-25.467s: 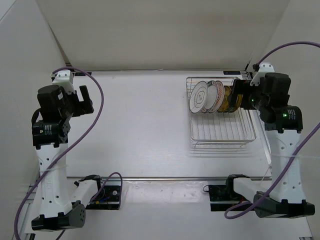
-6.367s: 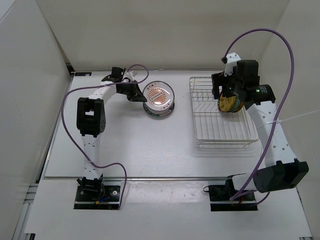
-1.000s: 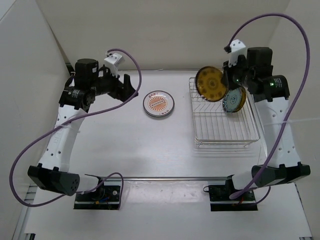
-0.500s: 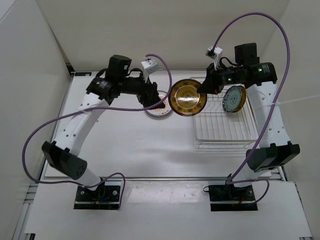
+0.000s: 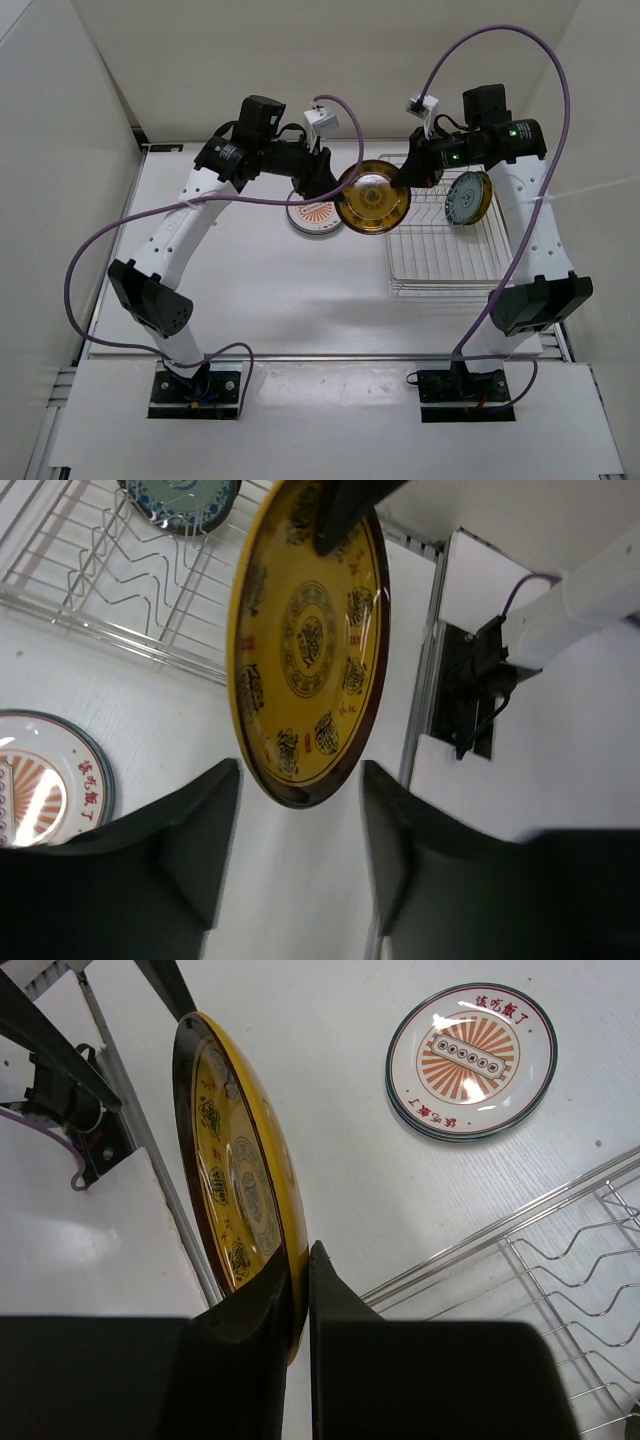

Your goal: Unload the plates from the dish rack

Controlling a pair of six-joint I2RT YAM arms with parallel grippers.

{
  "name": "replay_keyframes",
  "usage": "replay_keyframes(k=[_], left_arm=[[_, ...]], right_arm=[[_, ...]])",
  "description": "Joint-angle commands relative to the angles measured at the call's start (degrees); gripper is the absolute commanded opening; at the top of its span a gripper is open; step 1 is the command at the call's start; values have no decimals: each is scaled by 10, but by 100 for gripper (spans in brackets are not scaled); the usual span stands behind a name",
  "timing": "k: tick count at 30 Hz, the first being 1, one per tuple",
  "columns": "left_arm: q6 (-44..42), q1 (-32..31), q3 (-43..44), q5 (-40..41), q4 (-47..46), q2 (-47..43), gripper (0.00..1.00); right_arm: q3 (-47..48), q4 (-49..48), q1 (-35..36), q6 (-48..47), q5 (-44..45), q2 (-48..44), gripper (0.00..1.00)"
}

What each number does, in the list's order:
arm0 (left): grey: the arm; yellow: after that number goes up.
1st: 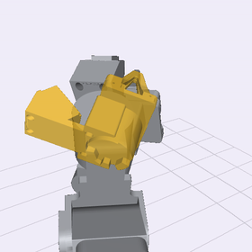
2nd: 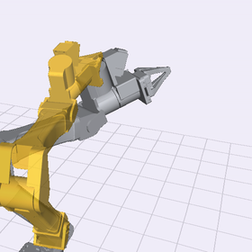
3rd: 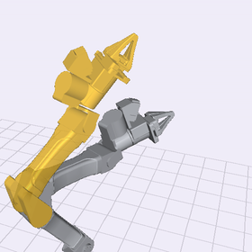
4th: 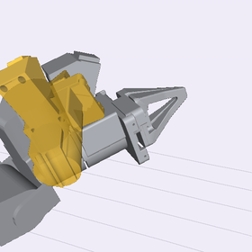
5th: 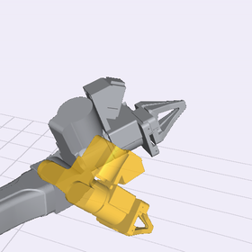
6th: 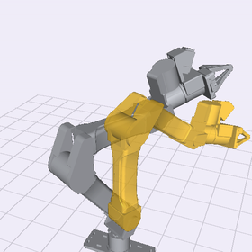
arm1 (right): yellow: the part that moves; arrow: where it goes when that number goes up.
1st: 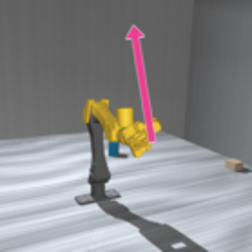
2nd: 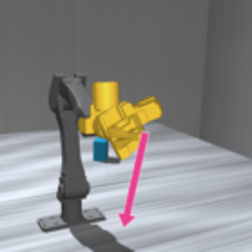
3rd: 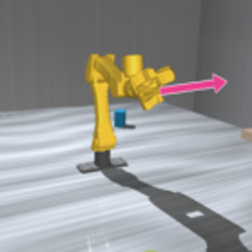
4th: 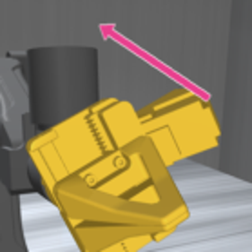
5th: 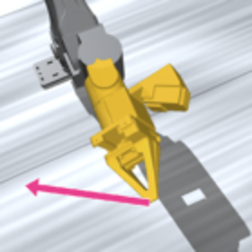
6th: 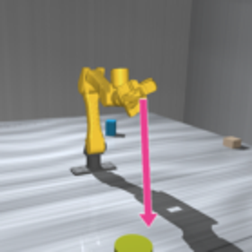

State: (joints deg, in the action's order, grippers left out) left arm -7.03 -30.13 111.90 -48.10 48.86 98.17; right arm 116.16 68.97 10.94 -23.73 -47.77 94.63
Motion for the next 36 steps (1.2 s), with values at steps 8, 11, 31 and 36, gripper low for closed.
replay_keyframes(k=[8,11,31,36], left_arm=[[25,-5,14,-30,-5,32,55],[31,-5,31,-30,-5,46,61],[95,-5,-40,131,-55,-21,11],[84,82,-154,157,-89,-103,11]], right_arm=[[35,-2,-1,-6,-28,6,1],[29,-2,4,-6,-28,6,1],[-40,-42,25,10,48,-10,42],[-82,-95,-2,53,116,-29,67]])
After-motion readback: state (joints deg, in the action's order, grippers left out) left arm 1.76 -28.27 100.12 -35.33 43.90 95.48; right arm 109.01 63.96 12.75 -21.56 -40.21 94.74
